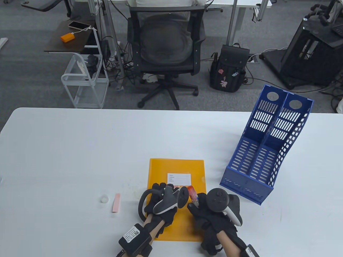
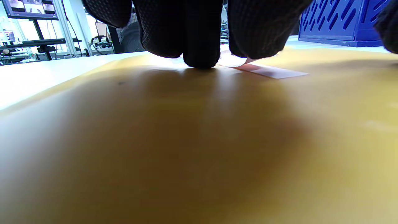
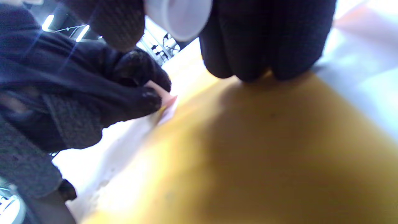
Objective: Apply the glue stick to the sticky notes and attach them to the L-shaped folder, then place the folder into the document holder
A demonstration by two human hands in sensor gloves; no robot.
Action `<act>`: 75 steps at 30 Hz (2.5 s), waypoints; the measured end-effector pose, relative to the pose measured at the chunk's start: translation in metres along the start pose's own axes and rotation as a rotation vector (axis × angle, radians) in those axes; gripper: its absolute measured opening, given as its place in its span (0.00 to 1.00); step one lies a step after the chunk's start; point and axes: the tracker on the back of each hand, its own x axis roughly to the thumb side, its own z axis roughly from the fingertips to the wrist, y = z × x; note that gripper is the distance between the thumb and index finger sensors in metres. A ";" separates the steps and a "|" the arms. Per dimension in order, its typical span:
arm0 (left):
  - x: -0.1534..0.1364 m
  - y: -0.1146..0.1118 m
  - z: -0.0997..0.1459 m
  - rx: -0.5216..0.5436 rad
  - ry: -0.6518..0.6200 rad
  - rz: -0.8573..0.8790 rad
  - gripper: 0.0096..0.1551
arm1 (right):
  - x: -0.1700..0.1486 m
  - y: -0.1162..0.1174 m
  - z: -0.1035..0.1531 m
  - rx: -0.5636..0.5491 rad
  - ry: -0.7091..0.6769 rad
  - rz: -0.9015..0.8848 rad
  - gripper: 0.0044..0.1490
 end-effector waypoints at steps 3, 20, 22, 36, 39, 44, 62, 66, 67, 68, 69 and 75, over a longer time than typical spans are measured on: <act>0.000 0.001 0.001 -0.003 0.001 0.000 0.20 | 0.000 0.000 0.000 0.000 0.000 0.000 0.38; 0.002 0.000 0.004 -0.059 0.007 -0.006 0.21 | 0.001 0.001 0.000 -0.006 -0.003 0.017 0.38; 0.002 0.001 0.003 -0.084 0.003 -0.017 0.21 | 0.001 0.001 0.000 -0.006 -0.003 0.019 0.38; -0.003 0.006 -0.001 -0.190 -0.007 0.059 0.25 | 0.001 0.001 0.000 -0.006 -0.003 0.014 0.38; -0.001 0.004 -0.002 -0.182 0.000 0.032 0.25 | 0.000 0.001 0.000 -0.006 -0.003 0.013 0.38; -0.001 0.004 -0.002 -0.182 0.007 0.025 0.23 | 0.000 0.001 0.000 -0.006 -0.003 0.013 0.38; -0.011 0.005 -0.013 -0.236 0.042 0.122 0.37 | 0.000 0.001 0.000 -0.006 -0.002 0.008 0.38; -0.011 0.005 -0.017 -0.284 0.038 0.118 0.39 | 0.000 0.001 0.000 -0.006 -0.002 0.006 0.38; -0.011 0.005 -0.018 -0.305 0.038 0.115 0.39 | 0.000 0.001 0.000 -0.006 -0.002 0.007 0.38; -0.011 0.005 -0.020 -0.338 0.037 0.107 0.39 | 0.000 0.001 0.000 -0.006 -0.002 0.007 0.38; -0.011 0.005 -0.021 -0.361 0.036 0.102 0.39 | 0.000 0.001 0.000 -0.006 -0.002 0.008 0.38; -0.015 0.004 -0.023 -0.376 0.035 0.127 0.39 | 0.000 0.001 0.000 -0.006 -0.002 0.005 0.38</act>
